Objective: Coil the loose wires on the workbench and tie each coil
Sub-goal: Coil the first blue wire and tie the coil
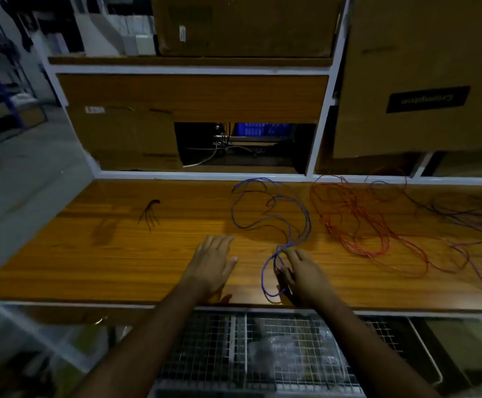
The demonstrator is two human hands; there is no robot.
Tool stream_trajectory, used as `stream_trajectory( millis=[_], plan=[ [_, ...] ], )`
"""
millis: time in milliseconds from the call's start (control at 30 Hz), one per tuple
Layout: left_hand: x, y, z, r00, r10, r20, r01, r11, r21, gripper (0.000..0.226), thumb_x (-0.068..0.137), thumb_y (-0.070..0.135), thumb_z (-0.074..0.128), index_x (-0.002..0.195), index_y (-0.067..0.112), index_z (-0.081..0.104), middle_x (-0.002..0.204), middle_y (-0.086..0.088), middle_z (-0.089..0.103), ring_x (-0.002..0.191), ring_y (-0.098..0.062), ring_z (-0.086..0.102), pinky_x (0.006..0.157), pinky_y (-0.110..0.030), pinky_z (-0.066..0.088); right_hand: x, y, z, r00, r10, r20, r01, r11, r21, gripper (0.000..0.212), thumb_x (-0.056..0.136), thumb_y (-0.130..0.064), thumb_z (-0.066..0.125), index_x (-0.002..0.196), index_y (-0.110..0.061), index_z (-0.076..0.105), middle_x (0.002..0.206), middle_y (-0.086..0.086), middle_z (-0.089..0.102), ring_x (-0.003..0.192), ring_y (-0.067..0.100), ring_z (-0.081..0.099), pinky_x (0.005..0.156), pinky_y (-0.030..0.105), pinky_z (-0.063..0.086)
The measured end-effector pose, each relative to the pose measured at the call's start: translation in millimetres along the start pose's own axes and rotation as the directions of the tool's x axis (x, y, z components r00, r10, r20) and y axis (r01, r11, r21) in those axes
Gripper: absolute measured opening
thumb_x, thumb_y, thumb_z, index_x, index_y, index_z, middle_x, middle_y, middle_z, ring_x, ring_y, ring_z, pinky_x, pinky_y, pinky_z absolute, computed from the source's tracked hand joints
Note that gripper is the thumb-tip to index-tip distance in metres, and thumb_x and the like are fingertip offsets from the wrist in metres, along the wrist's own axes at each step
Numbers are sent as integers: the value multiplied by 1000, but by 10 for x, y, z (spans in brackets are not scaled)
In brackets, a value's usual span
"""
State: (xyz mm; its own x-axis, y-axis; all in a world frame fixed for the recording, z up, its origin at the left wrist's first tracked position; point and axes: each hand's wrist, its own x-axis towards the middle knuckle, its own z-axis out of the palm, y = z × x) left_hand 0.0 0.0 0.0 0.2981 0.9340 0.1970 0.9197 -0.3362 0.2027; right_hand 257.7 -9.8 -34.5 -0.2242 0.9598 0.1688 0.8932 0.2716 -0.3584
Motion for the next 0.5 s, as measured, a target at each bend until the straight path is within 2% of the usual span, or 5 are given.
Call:
stream_trajectory(
  millis=[167, 333, 433, 500],
  plan=[
    [0, 125, 180, 996, 4, 87, 12, 983, -184, 54, 101, 38, 48, 149, 18, 35, 142, -3, 50, 132, -20, 40, 105, -33, 36, -34, -102, 98, 997, 72, -5, -70, 978, 195, 26, 94, -18, 56, 118, -12, 65, 112, 12, 68, 100, 31, 64, 81, 33, 47],
    [-24, 200, 362, 988, -47, 148, 99, 926, -365, 55, 98, 32, 56, 148, 22, 37, 130, -2, 58, 117, -18, 53, 92, -29, 44, -150, -113, 205, 999, -16, -45, 26, 978, 209, 32, 89, -12, 58, 119, -17, 69, 111, 3, 72, 103, 23, 66, 86, 37, 53],
    [-5, 272, 445, 967, -164, 198, 248, 795, -554, 47, 98, 33, 57, 142, 20, 45, 118, -3, 63, 94, -13, 62, 76, -25, 48, -198, -100, 232, 995, -32, -95, 51, 979, 198, 32, 90, -18, 61, 119, -30, 68, 102, -8, 73, 96, 15, 63, 79, 38, 54],
    [15, 353, 466, 928, -261, 265, 372, 628, -684, 42, 94, 41, 61, 129, 19, 54, 108, -5, 66, 77, -11, 67, 68, -28, 54, -228, -120, 236, 995, -65, -78, 81, 972, 219, 31, 92, -26, 63, 120, -36, 67, 96, -12, 72, 86, 9, 62, 75, 35, 53]
  ],
)
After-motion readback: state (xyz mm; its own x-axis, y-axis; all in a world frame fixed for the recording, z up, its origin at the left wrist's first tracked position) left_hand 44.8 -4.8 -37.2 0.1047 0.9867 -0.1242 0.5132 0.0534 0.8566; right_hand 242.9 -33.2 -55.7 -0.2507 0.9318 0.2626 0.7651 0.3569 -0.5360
